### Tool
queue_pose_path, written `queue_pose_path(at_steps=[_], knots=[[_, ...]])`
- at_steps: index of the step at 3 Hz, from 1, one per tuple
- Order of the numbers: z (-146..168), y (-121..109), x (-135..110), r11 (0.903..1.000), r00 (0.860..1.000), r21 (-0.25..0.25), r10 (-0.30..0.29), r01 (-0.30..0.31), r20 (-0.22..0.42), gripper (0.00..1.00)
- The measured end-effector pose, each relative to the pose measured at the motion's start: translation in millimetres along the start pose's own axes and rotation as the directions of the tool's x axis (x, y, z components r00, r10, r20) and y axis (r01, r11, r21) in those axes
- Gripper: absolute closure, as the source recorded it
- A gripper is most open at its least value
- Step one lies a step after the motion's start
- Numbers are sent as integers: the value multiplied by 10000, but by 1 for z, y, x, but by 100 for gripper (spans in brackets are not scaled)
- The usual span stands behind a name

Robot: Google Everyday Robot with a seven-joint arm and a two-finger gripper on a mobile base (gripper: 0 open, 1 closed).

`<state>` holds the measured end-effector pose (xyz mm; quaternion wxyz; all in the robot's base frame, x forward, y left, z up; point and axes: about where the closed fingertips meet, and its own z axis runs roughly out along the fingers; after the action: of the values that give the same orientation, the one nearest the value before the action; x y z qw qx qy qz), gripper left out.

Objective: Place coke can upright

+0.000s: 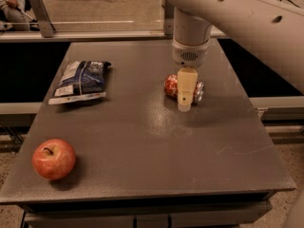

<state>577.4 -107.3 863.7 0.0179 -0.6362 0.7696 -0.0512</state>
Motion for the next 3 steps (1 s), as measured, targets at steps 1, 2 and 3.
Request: queue_pose_path(at_steps=[1,2,3], knots=[[0,-4,-1,9998,10000,180,6,-7,55,0],[5,-5,-5,10000,10000,41,-34,34,88,0],[15,-10,-16,9997,9994,-165,179,-184,-285,0]])
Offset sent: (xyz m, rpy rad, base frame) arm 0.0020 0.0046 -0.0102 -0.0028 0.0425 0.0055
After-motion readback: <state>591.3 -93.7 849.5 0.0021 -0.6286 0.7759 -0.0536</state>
